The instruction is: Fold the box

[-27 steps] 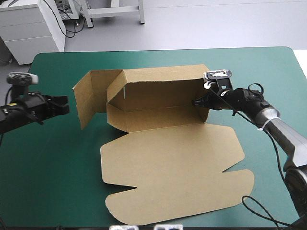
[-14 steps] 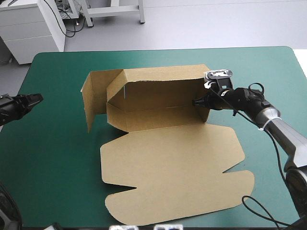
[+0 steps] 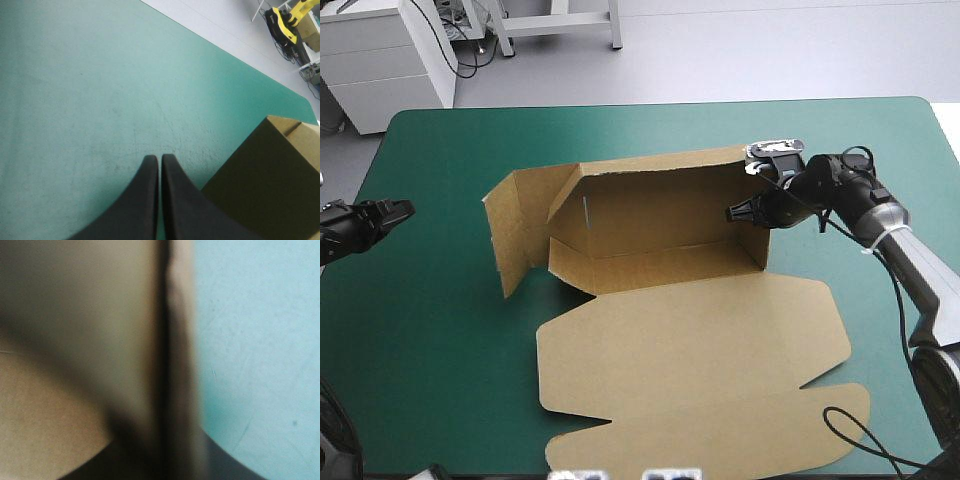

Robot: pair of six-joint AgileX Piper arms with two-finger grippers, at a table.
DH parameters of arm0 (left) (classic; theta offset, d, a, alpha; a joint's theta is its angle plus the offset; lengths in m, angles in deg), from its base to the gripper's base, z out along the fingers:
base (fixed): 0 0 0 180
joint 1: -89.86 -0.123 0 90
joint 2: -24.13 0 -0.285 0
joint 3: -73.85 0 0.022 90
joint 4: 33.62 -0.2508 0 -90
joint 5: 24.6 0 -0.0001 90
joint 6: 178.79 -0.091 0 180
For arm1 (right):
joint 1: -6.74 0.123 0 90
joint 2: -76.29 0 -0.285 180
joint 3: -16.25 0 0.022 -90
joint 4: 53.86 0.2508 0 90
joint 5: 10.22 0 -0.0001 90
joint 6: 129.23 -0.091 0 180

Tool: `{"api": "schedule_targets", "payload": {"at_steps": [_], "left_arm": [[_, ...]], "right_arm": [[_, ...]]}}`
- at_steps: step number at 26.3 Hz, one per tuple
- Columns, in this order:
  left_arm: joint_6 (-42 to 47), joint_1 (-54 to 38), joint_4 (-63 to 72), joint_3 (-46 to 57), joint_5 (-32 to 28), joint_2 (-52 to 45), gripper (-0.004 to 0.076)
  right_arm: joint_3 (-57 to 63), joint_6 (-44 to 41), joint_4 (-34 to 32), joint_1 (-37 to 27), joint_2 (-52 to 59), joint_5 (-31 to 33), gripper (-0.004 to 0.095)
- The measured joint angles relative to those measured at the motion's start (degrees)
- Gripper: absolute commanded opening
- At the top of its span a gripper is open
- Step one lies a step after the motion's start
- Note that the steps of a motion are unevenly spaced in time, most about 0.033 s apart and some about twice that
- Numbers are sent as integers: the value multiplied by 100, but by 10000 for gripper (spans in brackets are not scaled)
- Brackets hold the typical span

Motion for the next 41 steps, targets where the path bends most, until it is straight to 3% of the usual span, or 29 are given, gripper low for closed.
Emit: {"api": "schedule_targets", "payload": {"at_steps": [8,12,19,25,36,41], "left_arm": [[0,44,0,0,0,0,-8],[-6,50,0,0,8,0,-8],[-12,55,53,0,40,0,-8],[-12,55,67,0,76,0,-8],[-12,55,67,0,106,0,-8],[-12,55,72,0,114,0,-8]], "right_arm": [[-1199,-629,-281,0,-25,1881,-4],[-1372,-861,-301,0,22,2220,-4],[-1101,-1133,-59,0,539,2288,-4],[-579,-1141,-358,0,646,2318,-4],[-659,-1079,-688,-5,-239,2131,-4],[-800,-1016,-736,-11,-548,1597,-4]]}}
